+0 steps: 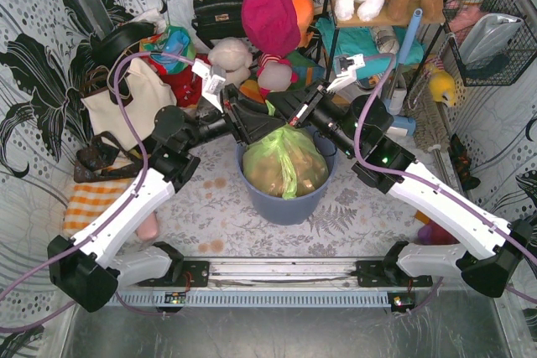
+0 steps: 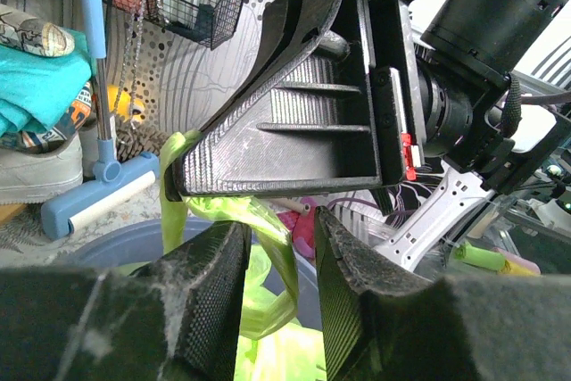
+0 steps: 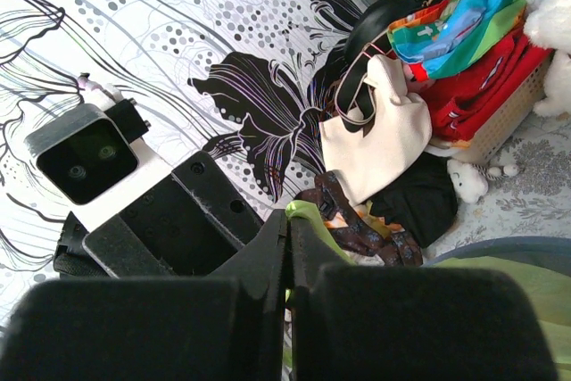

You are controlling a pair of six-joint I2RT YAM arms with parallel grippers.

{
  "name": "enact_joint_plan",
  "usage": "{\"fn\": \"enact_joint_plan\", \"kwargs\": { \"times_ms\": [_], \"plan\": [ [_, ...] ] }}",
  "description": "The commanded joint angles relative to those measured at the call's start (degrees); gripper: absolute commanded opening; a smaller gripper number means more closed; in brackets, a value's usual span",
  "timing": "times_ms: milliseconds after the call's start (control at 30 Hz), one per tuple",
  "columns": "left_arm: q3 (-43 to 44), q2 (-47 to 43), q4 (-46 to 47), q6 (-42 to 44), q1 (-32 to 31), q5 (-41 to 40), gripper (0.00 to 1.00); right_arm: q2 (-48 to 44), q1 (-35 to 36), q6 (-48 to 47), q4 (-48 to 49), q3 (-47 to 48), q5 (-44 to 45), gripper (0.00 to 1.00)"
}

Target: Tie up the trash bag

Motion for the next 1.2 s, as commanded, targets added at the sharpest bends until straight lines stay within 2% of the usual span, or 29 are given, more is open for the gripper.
{"fn": "enact_joint_plan", "kwargs": {
  "times_ms": [0, 167, 267, 400, 533, 700, 833, 1000, 1167],
  "plan": [
    [2.0, 0.6, 4.8, -1.3, 0.0, 1.1, 0.41, -0.1, -0.3, -0.2, 2.9, 0.2, -0.9, 0.0],
    [2.1, 1.0, 4.8, -1.5, 0.0, 0.9, 0.36, -0.2, -0.3, -0.1, 2.7, 0.1, -1.0, 0.0],
    [2.5, 0.9, 4.1, -1.1, 0.0, 0.6, 0.27, -0.5, -0.3, -0.1, 2.8, -0.1, -0.9, 0.0],
    [2.9, 0.8, 3.9, -1.0, 0.0, 1.7, 0.1, -0.9, -0.3, -0.6, 2.2, -0.2, -0.5, 0.0],
    [2.9, 0.0, 2.5, -0.3, 0.0, 0.9, 0.02, -1.9, -0.3, -2.4, -0.9, 1.1, 0.3, 0.0],
    [2.4, -0.3, 1.5, 0.4, 0.0, -0.2, 0.01, -5.6, -0.3, -5.5, -9.2, 2.5, 2.0, 0.26],
    [2.2, 0.0, -0.2, 1.2, 0.0, -1.8, 0.01, -9.6, -0.3, -6.5, -16.8, 2.5, 2.5, 0.39],
    [3.3, 0.6, -7.3, 4.5, 0.1, -7.5, 0.01, -13.8, -0.3, -7.0, -27.4, 1.6, 0.5, 0.47],
    [3.8, 1.2, -12.2, 6.2, 0.0, -11.9, 0.01, -16.9, -0.3, -5.2, -33.2, -2.5, -6.5, 0.47]
  ]
}}
